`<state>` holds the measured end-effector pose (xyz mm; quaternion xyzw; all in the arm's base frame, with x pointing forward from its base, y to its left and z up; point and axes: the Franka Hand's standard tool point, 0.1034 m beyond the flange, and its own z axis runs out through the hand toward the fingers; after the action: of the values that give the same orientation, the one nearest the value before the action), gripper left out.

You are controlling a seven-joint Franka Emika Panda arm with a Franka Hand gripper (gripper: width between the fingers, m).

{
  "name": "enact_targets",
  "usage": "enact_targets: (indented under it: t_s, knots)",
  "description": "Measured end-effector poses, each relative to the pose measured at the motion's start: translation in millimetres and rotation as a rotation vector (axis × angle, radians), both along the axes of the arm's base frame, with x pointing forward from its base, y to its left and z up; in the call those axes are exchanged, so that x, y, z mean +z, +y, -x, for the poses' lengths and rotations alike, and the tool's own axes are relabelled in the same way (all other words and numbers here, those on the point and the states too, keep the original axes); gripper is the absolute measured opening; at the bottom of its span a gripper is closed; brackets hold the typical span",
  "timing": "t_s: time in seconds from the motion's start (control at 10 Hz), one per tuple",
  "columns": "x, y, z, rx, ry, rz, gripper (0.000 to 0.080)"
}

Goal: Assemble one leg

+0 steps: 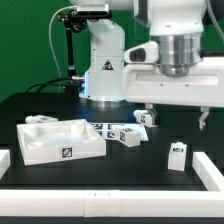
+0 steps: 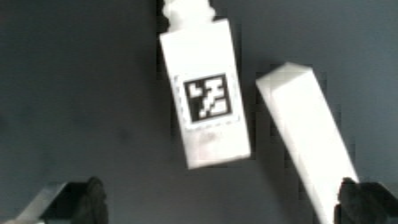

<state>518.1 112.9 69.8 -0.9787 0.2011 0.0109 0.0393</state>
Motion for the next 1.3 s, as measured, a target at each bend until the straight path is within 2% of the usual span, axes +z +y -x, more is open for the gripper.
enact_targets:
  t_s: [0.5, 1.1, 1.3]
  knots:
    - [-34.7, 13.8, 14.1, 0.093, -0.007, 0.003, 0.0648]
    - [-57.6, 6.7, 29.3, 0.129, 0.010, 0.003, 0.0648]
    - [-57.9, -1.9, 26.1, 0.160, -0.002, -0.002, 0.0648]
